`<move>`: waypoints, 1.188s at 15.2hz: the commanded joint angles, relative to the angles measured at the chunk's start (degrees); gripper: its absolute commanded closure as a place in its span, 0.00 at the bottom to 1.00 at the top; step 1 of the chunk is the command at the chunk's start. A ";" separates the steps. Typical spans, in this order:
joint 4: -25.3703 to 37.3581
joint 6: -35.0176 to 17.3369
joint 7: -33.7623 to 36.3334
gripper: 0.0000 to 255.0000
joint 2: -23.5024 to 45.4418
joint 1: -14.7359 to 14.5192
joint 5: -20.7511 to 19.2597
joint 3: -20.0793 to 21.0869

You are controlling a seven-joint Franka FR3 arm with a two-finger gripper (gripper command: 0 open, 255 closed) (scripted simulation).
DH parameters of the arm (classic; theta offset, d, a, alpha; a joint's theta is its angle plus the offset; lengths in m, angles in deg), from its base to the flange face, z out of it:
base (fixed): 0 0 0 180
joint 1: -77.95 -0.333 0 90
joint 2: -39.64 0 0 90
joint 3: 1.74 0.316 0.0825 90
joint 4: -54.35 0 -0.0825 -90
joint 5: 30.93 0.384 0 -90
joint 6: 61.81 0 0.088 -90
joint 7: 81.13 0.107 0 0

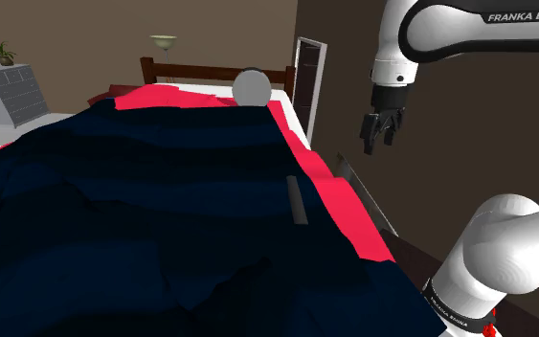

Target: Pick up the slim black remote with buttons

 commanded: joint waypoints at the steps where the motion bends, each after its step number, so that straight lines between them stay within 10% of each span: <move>1: 0.00 0.00 0.00 0.00 0.00 0.00 0.00 0.00; 18: 5.62 -18.87 54.12 0.00 20.85 4.69 10.27 26.40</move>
